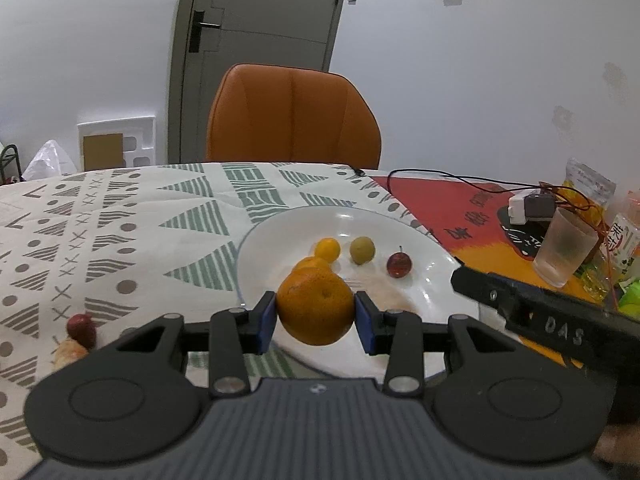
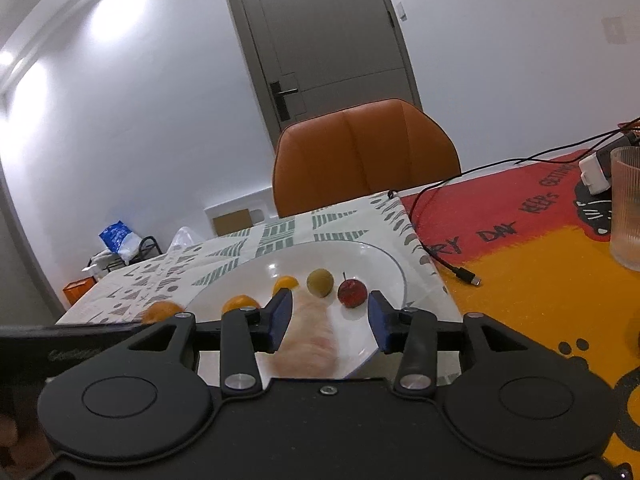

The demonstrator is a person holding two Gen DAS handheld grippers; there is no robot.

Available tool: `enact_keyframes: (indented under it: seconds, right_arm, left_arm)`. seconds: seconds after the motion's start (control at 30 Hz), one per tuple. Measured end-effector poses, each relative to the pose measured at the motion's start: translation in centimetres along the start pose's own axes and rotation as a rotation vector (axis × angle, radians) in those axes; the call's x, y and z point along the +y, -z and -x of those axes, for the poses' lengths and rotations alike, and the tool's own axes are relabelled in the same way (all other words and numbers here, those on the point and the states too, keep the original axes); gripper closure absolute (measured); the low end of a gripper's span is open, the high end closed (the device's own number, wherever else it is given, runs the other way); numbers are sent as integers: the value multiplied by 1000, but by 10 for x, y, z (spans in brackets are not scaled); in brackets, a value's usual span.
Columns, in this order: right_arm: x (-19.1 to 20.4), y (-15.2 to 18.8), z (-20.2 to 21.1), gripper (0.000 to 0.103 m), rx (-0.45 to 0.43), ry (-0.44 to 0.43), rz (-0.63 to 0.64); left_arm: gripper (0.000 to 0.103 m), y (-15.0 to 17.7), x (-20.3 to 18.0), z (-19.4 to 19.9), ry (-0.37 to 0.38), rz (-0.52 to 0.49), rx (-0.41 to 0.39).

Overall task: Organize fruits
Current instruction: 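Carry the orange and pomelo segment over the plate and open both tools, then move both tools back toward the remaining fruit on the tablecloth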

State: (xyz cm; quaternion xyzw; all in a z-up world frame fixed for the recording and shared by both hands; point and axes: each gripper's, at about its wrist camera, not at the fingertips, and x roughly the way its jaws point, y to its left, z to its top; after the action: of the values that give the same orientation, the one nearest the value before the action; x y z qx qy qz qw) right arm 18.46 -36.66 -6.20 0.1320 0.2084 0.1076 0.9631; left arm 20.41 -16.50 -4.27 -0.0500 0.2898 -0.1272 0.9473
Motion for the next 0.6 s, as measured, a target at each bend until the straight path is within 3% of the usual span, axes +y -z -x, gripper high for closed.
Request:
enact_keyframes:
  seconds: [0.37, 0.6]
  right_arm:
    - [6, 8, 4, 57, 46, -50, -33]
    - [16, 12, 4, 50, 54, -70, -27]
  left_arm:
    - [58, 0, 6, 12, -29, 3, -19]
    - [46, 3, 23, 28, -81, 20, -22]
